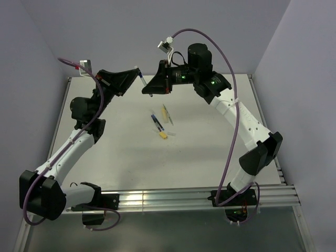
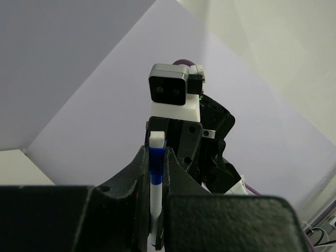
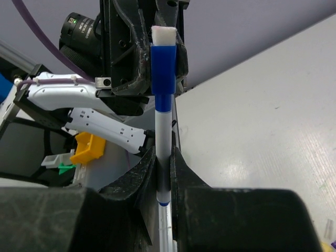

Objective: Insert the pens into the pen caps

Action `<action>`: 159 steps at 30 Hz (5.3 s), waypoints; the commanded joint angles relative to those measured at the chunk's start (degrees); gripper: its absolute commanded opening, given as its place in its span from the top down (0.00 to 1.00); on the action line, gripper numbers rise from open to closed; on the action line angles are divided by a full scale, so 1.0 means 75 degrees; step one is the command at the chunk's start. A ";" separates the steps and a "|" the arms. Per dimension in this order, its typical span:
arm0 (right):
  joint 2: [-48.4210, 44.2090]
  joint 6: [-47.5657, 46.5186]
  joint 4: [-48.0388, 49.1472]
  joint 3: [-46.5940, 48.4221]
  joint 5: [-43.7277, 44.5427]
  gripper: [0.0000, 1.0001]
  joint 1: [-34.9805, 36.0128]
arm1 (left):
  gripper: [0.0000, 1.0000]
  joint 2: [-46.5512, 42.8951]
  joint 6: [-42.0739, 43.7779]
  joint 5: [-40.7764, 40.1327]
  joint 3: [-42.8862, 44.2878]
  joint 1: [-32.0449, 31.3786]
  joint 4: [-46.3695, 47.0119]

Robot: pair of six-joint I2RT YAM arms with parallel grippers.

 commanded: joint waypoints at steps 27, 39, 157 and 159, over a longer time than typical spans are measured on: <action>-0.0429 -0.1933 0.0944 -0.0418 0.2255 1.00 -0.0122 | 1.00 0.0352 0.0017 0.2666 -0.0001 -0.0768 -0.0913; -0.1308 -0.1475 0.1180 -0.1919 0.1629 1.00 -0.0592 | 0.52 0.0949 0.0402 0.2315 0.1575 -0.0266 -0.1670; 0.5746 -0.2904 -0.4035 0.1758 0.6632 0.57 -0.0019 | 0.16 0.2673 0.6379 -0.1001 0.3057 0.1282 -0.8949; 0.5816 -0.2893 -0.4023 0.1770 0.6738 0.61 0.0040 | 0.16 0.2696 0.6379 -0.1013 0.3069 0.1294 -0.8961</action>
